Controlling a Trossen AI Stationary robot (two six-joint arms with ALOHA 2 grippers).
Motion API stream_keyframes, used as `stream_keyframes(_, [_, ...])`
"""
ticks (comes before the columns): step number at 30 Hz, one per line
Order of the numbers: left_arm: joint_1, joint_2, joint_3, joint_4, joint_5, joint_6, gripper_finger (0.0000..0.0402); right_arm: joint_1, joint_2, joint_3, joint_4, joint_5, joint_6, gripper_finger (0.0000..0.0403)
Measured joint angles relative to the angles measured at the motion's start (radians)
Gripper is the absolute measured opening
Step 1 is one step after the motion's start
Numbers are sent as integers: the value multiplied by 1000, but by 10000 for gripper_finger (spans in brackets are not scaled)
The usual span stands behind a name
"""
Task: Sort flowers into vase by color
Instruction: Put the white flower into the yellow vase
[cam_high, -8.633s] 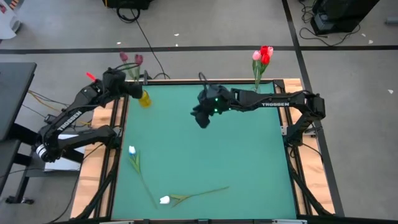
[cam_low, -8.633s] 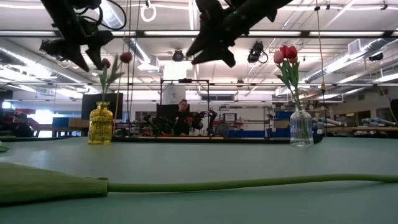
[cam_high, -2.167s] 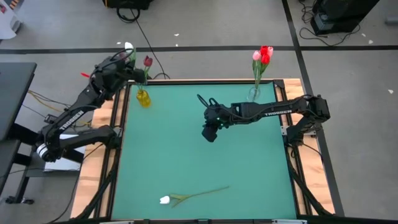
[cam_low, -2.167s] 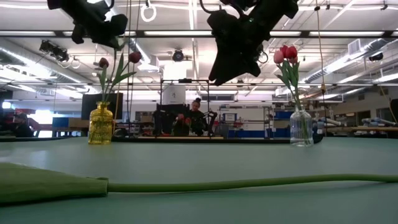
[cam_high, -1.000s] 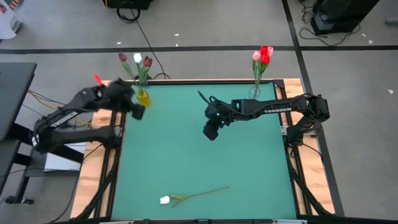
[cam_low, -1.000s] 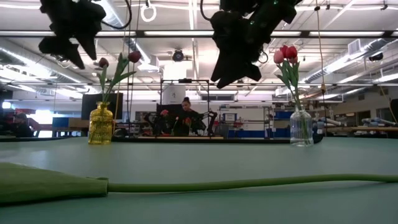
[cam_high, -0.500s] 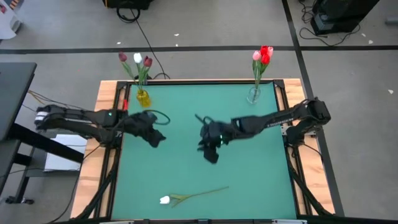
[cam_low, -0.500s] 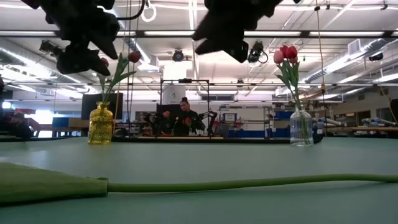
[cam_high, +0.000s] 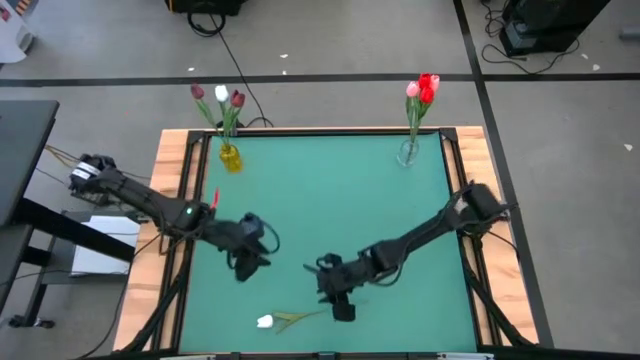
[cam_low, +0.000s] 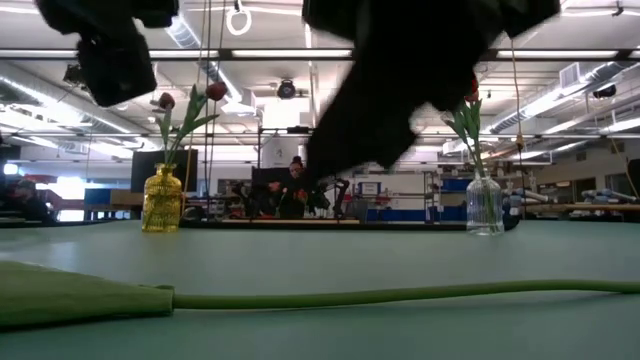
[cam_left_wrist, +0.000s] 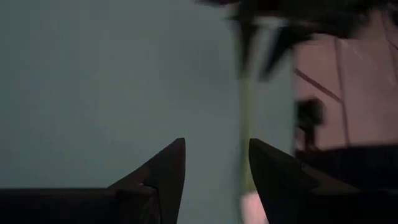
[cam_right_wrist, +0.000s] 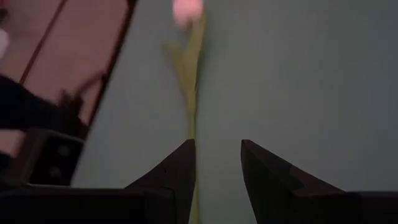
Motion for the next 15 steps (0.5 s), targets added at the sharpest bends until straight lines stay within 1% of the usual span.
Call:
stream_keyframes(4, [-85, 24, 0, -3, -18, 16, 181, 43, 82, 1, 37, -13, 49, 137])
stream_keyframes(9, [-154, 52, 0, 2, -39, -15, 181, 92, 126, 39, 38, 14, 56, 135])
stream_keyframes(14, [-182, 70, 0, -11, -45, -17, 181, 118, 130, 45, -68, 149, 63, 130])
stream_keyframes(15, [-185, 70, 0, -12, -45, -18, 181, 118, 132, 44, -82, 157, 61, 128])
